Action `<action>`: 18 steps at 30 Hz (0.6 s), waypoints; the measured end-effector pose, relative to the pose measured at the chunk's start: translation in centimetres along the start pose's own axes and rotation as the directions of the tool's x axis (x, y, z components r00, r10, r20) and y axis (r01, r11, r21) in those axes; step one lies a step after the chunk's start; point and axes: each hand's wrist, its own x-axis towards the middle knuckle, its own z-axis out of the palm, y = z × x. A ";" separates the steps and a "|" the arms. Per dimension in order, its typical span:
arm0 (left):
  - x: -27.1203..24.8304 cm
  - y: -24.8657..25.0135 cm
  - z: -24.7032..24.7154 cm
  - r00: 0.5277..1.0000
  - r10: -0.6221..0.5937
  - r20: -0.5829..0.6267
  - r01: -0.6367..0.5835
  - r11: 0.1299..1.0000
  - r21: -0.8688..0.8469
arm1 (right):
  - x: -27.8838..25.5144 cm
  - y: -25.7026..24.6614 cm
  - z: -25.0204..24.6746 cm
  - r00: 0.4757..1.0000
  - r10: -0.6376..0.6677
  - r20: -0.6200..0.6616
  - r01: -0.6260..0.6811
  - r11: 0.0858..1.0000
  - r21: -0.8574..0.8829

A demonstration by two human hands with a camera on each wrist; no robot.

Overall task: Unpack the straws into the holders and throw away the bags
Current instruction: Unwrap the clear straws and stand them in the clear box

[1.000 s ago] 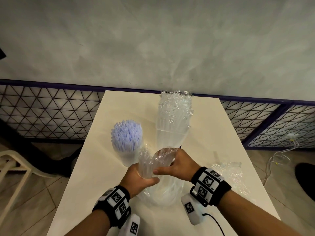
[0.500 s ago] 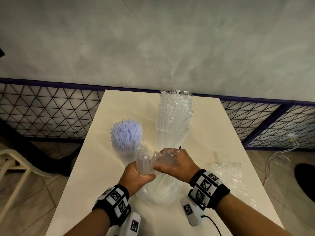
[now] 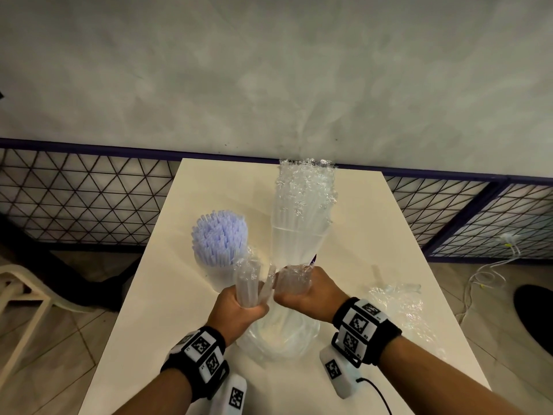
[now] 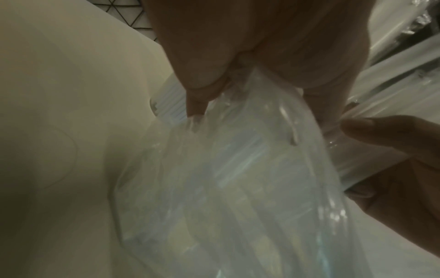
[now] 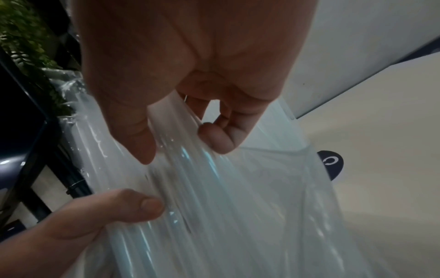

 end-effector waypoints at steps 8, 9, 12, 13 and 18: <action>-0.3 0.2 -0.2 1.000 0.015 0.013 -0.014 0.999 -0.039 | 0.0 -5.8 -6.3 0.996 -0.009 -0.093 0.016 0.997 0.073; -0.3 0.2 -0.2 1.000 0.014 0.010 -0.013 0.999 -0.050 | 0.2 -7.2 -7.7 0.988 -0.002 -0.154 0.018 0.995 0.101; -0.3 -0.1 -0.3 1.000 0.003 -0.021 -0.004 0.998 -0.057 | 1.0 -10.6 -11.8 0.946 -0.035 -0.322 0.096 0.980 0.174; -0.3 -0.2 -0.3 1.000 -0.001 -0.023 0.000 0.998 -0.062 | 1.4 -11.4 -12.9 0.934 -0.043 -0.356 0.118 0.974 0.191; -0.4 -0.1 0.1 1.000 -0.004 0.002 0.004 0.997 -0.080 | 4.1 -13.0 -15.7 0.918 -0.062 -0.392 0.114 0.987 0.112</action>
